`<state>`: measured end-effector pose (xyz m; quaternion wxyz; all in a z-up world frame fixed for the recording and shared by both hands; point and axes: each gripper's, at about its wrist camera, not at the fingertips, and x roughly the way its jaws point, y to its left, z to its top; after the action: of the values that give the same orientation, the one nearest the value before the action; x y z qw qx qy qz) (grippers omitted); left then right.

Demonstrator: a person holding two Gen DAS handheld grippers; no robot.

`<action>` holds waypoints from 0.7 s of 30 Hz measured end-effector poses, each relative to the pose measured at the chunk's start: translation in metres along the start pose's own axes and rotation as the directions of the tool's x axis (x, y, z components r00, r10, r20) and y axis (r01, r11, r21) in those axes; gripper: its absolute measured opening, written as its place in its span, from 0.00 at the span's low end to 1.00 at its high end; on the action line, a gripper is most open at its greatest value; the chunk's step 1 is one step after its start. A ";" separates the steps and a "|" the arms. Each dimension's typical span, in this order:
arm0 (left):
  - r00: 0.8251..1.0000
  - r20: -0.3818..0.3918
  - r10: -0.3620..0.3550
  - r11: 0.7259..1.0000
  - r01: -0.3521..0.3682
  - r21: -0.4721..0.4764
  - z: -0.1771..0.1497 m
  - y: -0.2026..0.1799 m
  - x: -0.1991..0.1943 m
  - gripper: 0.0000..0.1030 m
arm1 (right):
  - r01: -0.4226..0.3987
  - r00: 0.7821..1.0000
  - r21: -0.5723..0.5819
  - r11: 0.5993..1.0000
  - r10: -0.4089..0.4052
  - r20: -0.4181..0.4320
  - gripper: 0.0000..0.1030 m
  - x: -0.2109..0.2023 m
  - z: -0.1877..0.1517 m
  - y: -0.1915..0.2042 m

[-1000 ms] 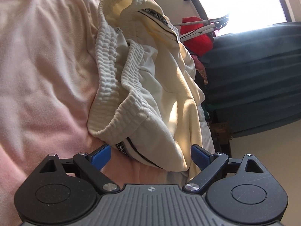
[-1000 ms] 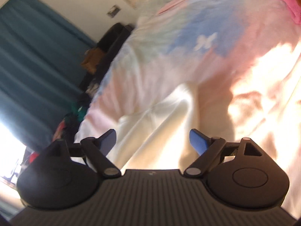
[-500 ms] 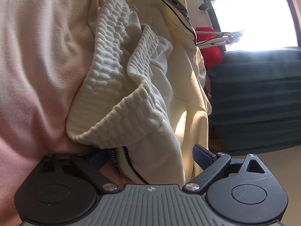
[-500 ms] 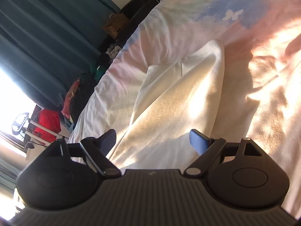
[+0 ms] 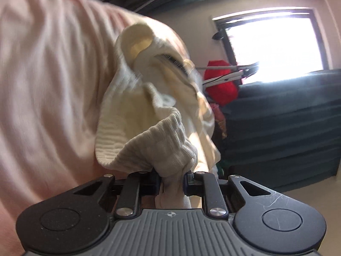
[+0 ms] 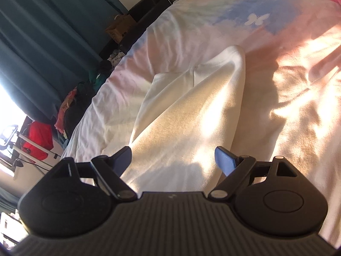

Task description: Fold clothes

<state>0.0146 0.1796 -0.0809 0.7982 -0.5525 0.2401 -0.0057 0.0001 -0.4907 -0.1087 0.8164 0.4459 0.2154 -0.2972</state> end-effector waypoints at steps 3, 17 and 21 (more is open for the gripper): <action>0.997 0.063 -0.034 0.998 0.030 0.064 0.032 -0.017 -0.041 0.18 | -0.002 1.000 0.044 0.999 0.002 -0.002 0.84 0.001 0.008 -0.008; 0.988 0.120 0.094 0.995 -0.098 0.026 0.056 0.040 -0.104 0.15 | 0.004 0.997 0.130 0.992 -0.015 0.078 0.84 0.031 0.070 -0.086; 0.984 0.133 0.117 0.990 -0.126 0.062 0.051 0.042 -0.112 0.16 | -0.037 0.999 0.202 0.979 0.030 0.037 0.76 0.058 0.071 -0.112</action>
<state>-0.0759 0.2715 -0.0620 0.8298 -0.5075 0.2210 0.0703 -0.0271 -0.6163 -0.1756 0.7752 0.5252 0.1626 -0.3111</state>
